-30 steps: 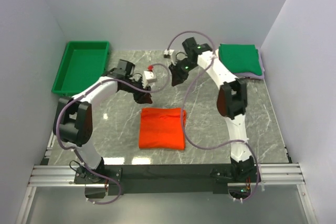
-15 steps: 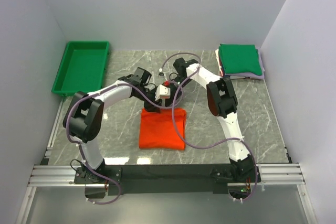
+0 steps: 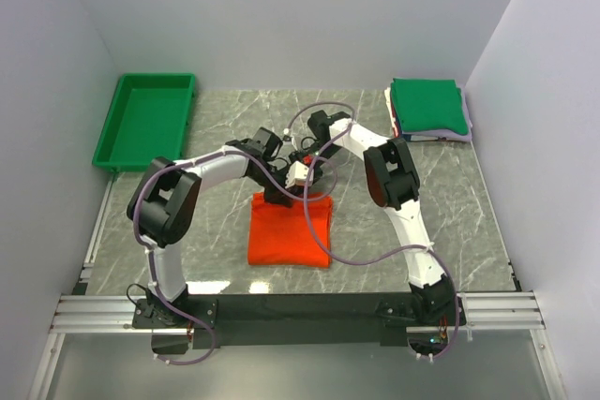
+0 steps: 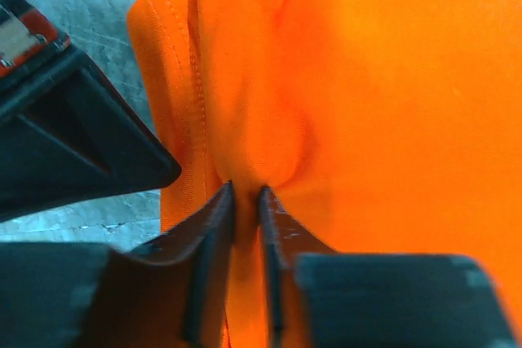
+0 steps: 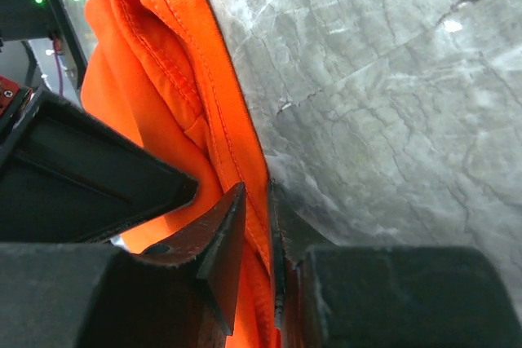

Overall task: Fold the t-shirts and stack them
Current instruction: Fold the tshirt

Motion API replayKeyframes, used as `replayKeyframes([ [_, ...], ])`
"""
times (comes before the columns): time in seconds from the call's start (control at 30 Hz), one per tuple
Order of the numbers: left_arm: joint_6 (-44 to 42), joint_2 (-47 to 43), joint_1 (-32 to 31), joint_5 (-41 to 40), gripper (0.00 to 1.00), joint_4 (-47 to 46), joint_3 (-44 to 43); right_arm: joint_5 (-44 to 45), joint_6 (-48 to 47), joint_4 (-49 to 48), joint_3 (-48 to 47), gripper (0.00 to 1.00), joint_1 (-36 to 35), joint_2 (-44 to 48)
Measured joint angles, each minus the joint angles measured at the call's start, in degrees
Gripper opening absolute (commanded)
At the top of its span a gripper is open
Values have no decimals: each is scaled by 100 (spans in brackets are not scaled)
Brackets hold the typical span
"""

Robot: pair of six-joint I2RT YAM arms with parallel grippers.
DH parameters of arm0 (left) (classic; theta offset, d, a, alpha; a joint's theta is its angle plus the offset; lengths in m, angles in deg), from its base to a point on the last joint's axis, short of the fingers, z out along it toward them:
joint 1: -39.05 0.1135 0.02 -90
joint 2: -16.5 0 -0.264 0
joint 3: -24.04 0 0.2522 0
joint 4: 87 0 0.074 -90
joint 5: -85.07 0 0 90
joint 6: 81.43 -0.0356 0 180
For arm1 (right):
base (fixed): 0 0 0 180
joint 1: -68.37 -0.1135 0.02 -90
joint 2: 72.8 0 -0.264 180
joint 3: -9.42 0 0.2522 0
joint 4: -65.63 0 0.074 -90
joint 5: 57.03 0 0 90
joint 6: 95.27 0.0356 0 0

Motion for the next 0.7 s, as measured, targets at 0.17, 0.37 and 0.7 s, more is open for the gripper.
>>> replayKeyframes([
  [0.17, 11, 24, -9, 17, 1, 33, -72, -138, -24, 107, -76, 19, -28, -111],
  [0.37, 118, -118, -11, 9, 1, -153, -72, -181, -144, 227, -76, 16, -55, -133],
  [0.7, 142, -297, -9, -72, 1, -398, -81, -225, -284, 356, -125, 15, -61, -184],
])
